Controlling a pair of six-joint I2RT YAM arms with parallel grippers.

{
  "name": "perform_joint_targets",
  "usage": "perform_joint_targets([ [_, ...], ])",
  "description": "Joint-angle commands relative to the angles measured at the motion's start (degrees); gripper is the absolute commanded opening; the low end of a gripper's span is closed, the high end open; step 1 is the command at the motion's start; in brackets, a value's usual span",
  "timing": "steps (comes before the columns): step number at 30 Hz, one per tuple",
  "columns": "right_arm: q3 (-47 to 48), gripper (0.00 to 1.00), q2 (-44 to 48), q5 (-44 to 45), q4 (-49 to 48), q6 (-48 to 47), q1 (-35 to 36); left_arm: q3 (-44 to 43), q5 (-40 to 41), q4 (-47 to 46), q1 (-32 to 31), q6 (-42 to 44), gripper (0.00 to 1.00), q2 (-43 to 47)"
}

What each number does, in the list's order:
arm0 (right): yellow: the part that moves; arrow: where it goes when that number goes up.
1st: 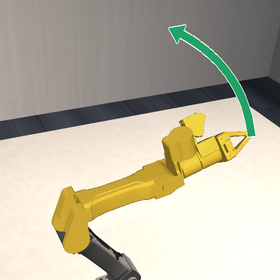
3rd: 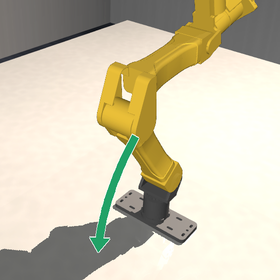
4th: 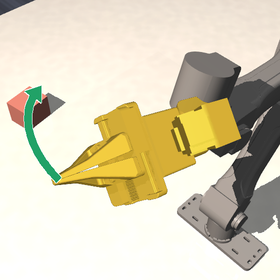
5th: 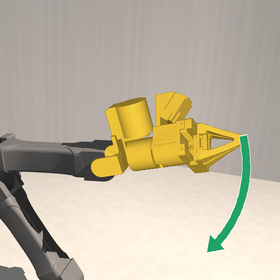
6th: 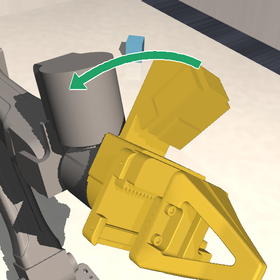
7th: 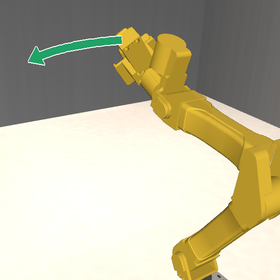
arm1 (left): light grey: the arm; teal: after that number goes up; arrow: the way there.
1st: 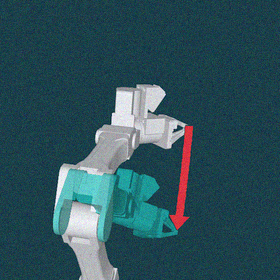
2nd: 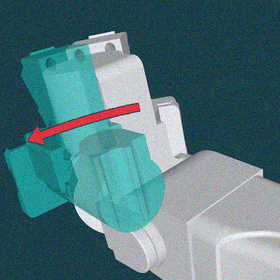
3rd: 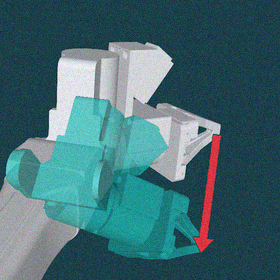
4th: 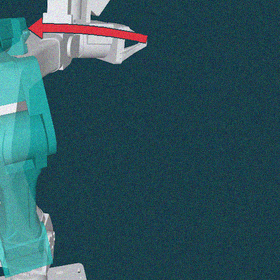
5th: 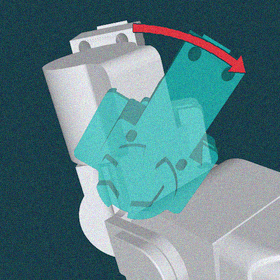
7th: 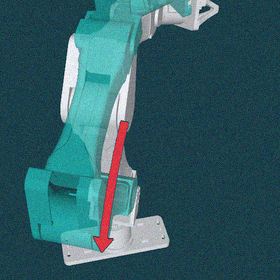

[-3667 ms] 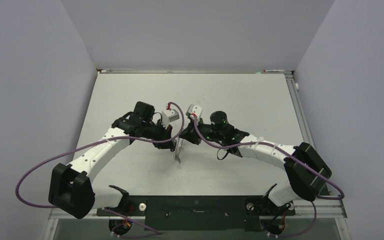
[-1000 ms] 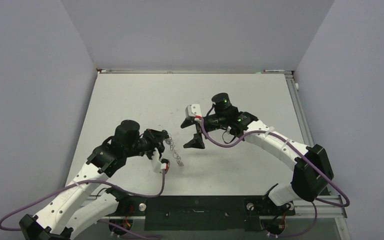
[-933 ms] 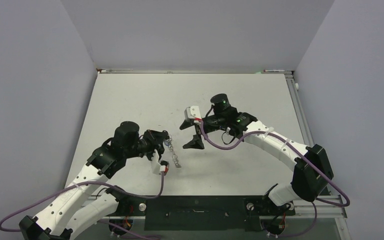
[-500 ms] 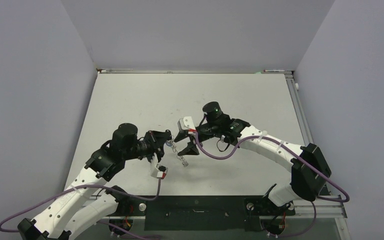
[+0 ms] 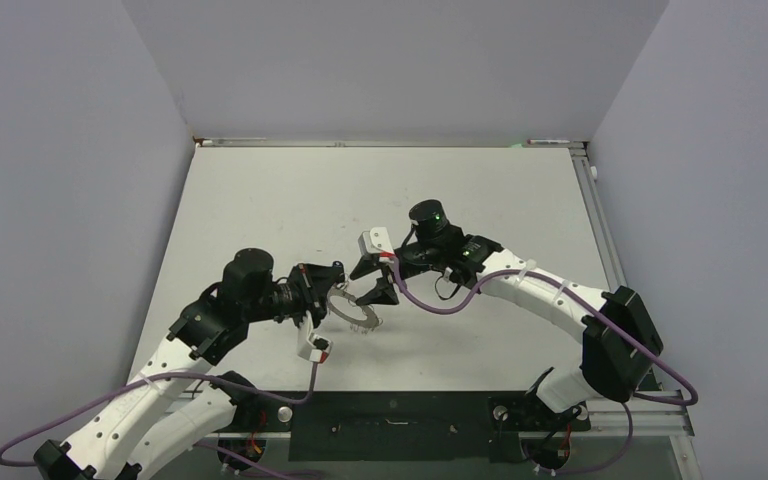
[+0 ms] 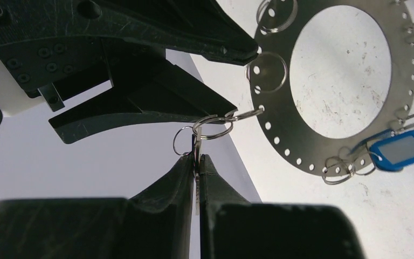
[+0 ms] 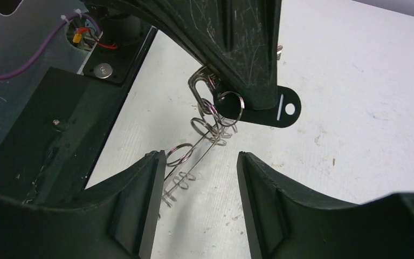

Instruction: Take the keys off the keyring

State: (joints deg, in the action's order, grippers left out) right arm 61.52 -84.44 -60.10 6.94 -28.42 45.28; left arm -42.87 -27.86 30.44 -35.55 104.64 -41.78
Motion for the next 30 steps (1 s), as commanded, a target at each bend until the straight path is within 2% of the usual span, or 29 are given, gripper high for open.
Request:
perform_joint_targets([
  [1, 2.65, 0.51, -0.09, -3.52, -1.98, -0.59, -0.52, -1.03, -2.89, -1.22, -0.22, 1.84, 0.0, 0.97],
  [30, 4.48, 0.36, -1.87, -6.71, -0.4, -2.43, -0.34, -2.11, -4.29, -1.43, -1.66, 2.9, 0.0, 0.92],
])
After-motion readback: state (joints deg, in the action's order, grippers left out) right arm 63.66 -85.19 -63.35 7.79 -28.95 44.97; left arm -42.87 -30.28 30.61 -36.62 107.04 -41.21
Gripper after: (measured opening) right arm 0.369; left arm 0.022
